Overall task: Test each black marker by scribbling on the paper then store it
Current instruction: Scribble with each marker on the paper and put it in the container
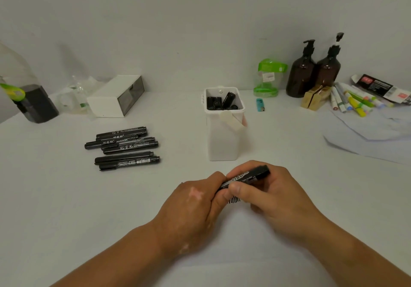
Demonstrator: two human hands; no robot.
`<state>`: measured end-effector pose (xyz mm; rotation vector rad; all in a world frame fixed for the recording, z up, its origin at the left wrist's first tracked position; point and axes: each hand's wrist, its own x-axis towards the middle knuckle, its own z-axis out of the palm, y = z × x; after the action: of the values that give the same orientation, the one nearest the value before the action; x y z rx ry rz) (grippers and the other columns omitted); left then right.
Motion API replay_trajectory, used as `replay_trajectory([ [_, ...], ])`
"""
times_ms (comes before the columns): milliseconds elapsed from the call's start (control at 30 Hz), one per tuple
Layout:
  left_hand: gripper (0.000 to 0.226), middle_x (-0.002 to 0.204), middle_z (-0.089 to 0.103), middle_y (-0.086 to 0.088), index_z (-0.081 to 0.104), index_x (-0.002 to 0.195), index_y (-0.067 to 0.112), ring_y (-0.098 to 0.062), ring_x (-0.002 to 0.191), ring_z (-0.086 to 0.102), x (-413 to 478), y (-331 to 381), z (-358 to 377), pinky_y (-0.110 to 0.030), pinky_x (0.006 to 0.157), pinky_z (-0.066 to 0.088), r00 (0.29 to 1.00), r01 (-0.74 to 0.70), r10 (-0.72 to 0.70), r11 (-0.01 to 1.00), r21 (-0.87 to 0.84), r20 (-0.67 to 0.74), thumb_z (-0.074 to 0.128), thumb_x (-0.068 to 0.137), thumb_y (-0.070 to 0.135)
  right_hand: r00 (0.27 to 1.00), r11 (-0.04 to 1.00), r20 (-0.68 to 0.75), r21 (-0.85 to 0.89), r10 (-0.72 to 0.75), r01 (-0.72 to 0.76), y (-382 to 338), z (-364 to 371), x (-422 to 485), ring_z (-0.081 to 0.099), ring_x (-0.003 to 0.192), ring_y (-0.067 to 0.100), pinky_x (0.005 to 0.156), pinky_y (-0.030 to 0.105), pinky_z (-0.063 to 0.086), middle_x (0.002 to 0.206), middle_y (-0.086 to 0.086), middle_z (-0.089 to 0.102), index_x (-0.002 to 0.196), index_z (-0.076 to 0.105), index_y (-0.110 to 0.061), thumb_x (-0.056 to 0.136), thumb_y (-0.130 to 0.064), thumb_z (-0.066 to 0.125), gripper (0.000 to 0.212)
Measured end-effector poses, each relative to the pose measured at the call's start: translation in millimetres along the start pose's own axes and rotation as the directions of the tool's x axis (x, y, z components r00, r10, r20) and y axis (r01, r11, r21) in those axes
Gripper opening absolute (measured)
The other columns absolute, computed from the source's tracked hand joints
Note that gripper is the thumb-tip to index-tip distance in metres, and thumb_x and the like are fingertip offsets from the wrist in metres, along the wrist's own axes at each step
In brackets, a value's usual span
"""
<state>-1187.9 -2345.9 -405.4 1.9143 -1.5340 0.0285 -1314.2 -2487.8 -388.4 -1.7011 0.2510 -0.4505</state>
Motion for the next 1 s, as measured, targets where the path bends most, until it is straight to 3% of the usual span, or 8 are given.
replay_trajectory([
  [100,0.024,0.059,0.041,0.025,0.046,0.097,0.038,-0.010,0.053,0.042,-1.7,0.2,-2.0,-0.014,0.049,0.029,1.000,-0.015,0.015,0.999,0.028,0.003,0.029,0.101,0.054,1.000,1.000,0.010,0.011,0.029,-0.029,-1.2,0.5,-1.1,0.054,0.051,0.001,0.050,0.015,0.042,0.063,-0.012,0.068,0.090,0.076,-0.026,0.082,-0.026,0.072,0.009],
  [233,0.025,0.062,0.043,0.019,0.047,0.098,0.038,-0.011,0.054,0.044,-2.2,0.2,-0.3,-0.017,0.049,0.030,1.000,-0.005,0.005,1.000,0.014,0.009,0.029,0.101,0.056,1.000,1.000,0.004,0.007,0.025,-0.025,-2.9,1.2,-1.8,0.052,0.052,0.005,0.050,0.017,0.043,0.063,-0.010,0.068,0.089,0.075,-0.026,0.081,-0.025,0.072,0.008],
  [400,0.045,0.067,0.050,0.015,0.059,0.101,0.023,-0.013,0.057,0.049,-0.9,2.7,2.1,-0.025,0.052,0.039,1.000,0.003,-0.003,1.000,-0.016,-0.004,0.030,0.100,0.057,1.000,1.000,-0.015,0.015,0.016,-0.016,-2.8,2.3,-1.6,0.061,0.054,0.002,0.054,0.010,0.045,0.065,-0.008,0.070,0.083,0.074,-0.024,0.077,-0.023,0.077,0.007],
  [500,0.035,0.080,0.056,0.017,0.058,0.108,0.028,-0.006,0.071,0.054,-0.5,1.5,3.0,-0.020,0.062,0.043,0.999,0.042,-0.042,0.998,-0.052,-0.001,0.043,0.096,0.057,0.996,0.998,-0.084,-0.055,-0.002,-0.003,-3.0,-2.0,0.6,0.056,0.051,0.004,0.051,0.014,0.044,0.060,-0.007,0.065,0.078,0.072,-0.024,0.073,-0.031,0.078,0.010],
  [600,0.058,0.099,0.052,0.022,0.047,0.130,0.035,0.001,0.092,0.051,-2.0,-6.1,3.7,-0.010,0.079,0.039,0.991,0.133,-0.133,0.991,0.001,0.011,0.053,0.083,0.068,0.972,0.997,-0.233,0.076,0.029,-0.011,-1.8,-13.4,5.6,0.046,0.051,0.017,0.046,0.026,0.036,0.055,0.003,0.055,0.071,0.067,-0.017,0.070,-0.027,0.074,0.013],
  [700,0.076,0.113,0.048,0.020,0.041,0.138,0.036,0.000,0.106,0.045,-1.8,-9.8,4.7,-0.017,0.093,0.040,0.990,0.117,-0.124,0.988,0.103,0.069,0.054,0.075,0.077,0.948,0.969,-0.293,0.243,0.123,-0.051,1.4,-20.9,8.2,0.049,0.051,0.018,0.044,0.027,0.035,0.056,0.008,0.058,0.077,0.075,-0.013,0.073,-0.022,0.067,0.013],
  [800,0.077,0.117,0.046,0.019,0.045,0.137,0.041,-0.005,0.109,0.042,-1.6,-10.4,5.9,-0.025,0.099,0.039,0.983,0.080,-0.109,0.978,0.190,0.149,0.054,0.073,0.081,0.959,0.953,-0.229,0.289,0.165,-0.095,3.2,-21.0,7.4,0.060,0.054,0.022,0.044,0.026,0.045,0.067,0.018,0.069,0.088,0.080,-0.011,0.076,-0.025,0.062,0.026],
  [1000,0.066,0.113,0.042,0.019,0.051,0.132,0.046,-0.006,0.106,0.041,-5.5,-17.8,-2.1,-0.028,0.098,0.039,0.974,0.104,-0.143,0.972,0.213,0.176,0.054,0.075,0.079,0.966,0.987,-0.209,-0.003,0.154,-0.159,8.5,-16.8,7.0,0.063,0.057,0.019,0.051,0.030,0.052,0.065,0.011,0.069,0.083,0.077,-0.016,0.067,-0.029,0.073,0.020],
])
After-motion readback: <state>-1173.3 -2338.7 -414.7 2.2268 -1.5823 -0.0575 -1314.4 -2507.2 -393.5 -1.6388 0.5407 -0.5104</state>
